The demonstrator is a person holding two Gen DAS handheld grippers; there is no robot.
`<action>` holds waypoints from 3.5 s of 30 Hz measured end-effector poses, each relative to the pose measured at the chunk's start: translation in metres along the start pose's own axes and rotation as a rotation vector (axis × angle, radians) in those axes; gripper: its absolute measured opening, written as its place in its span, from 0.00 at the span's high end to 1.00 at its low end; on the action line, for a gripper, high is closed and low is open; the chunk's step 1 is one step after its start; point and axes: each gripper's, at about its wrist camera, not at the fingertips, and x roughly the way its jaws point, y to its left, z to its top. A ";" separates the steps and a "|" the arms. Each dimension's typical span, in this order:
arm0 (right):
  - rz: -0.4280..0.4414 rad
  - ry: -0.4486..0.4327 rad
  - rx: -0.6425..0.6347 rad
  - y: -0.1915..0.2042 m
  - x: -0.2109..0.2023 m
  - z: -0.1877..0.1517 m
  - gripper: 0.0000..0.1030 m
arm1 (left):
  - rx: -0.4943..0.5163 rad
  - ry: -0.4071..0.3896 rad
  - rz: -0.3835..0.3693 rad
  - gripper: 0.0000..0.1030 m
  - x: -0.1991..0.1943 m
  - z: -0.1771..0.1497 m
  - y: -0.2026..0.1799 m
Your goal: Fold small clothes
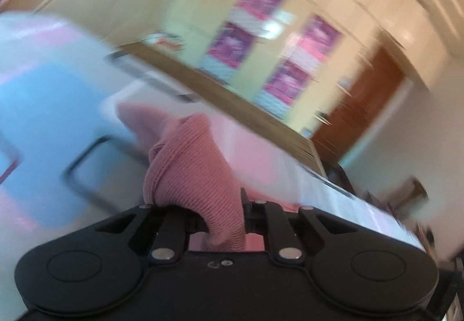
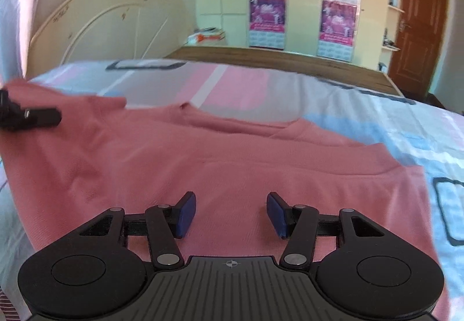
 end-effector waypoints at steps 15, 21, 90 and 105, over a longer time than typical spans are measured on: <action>-0.268 -0.015 0.263 -0.163 -0.102 -0.050 0.47 | 0.502 0.305 -0.298 0.83 0.075 -0.142 -0.195; -0.235 -0.051 0.318 -0.181 -0.124 -0.053 0.47 | 0.565 0.354 -0.310 0.43 0.058 -0.162 -0.191; -0.027 0.017 0.489 -0.205 -0.094 -0.015 0.49 | 0.156 0.306 -0.044 0.25 0.112 -0.038 -0.092; -0.062 0.047 0.385 -0.215 -0.007 0.013 0.94 | 0.119 0.310 -0.048 0.44 0.169 -0.035 -0.088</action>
